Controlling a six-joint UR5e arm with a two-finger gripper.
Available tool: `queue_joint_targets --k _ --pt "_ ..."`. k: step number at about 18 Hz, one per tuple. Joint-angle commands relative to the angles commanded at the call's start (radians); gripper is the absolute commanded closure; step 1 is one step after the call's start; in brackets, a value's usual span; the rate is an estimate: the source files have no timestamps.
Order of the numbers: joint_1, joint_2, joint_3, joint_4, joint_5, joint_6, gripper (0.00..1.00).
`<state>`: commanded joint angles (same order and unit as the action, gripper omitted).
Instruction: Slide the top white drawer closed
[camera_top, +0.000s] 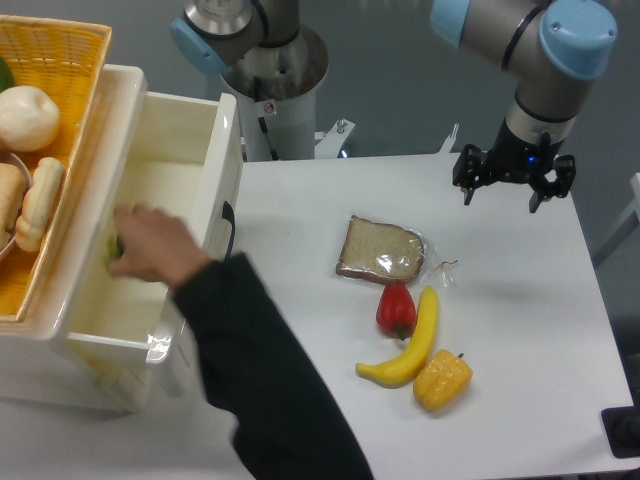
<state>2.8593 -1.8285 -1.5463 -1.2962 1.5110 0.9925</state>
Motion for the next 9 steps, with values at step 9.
queue_joint_targets --k 9 --pt "0.008 0.0 -0.002 0.0 0.002 0.002 0.0"
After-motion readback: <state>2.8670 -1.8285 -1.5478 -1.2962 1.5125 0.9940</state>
